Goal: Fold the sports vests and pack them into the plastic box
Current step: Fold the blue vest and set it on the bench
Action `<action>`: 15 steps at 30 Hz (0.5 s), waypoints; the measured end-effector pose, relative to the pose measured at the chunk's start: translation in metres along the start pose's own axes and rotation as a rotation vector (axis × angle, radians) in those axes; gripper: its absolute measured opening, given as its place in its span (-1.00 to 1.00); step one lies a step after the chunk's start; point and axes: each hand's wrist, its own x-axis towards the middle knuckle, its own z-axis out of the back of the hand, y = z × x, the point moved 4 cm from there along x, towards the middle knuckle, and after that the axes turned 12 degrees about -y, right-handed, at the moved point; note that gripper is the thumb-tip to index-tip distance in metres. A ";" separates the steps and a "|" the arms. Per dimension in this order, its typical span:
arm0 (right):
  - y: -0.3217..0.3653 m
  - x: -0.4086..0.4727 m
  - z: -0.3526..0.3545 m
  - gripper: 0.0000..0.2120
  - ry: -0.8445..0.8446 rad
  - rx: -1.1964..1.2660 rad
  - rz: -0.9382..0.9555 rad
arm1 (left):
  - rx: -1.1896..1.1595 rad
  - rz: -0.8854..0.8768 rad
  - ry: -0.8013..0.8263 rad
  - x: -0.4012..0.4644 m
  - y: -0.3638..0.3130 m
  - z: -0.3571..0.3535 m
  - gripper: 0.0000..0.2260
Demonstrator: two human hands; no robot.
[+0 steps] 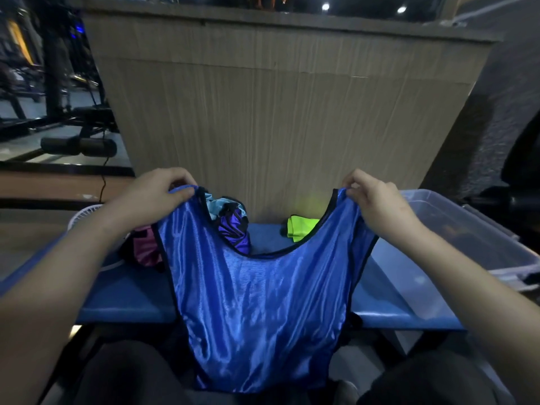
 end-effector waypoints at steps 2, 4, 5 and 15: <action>0.000 0.001 -0.001 -0.94 0.031 -0.079 0.011 | -0.007 0.004 -0.016 -0.001 0.001 0.001 -0.86; 0.000 0.001 -0.002 -0.94 0.049 -0.194 0.045 | 0.009 0.016 -0.045 -0.001 0.003 0.002 -0.87; 0.001 0.001 -0.002 -0.90 0.050 -0.253 0.061 | 0.026 0.024 -0.053 -0.001 0.004 0.002 -0.87; 0.016 -0.003 -0.001 -0.80 0.019 -0.062 -0.098 | -0.146 0.046 0.038 -0.005 -0.002 -0.014 -0.78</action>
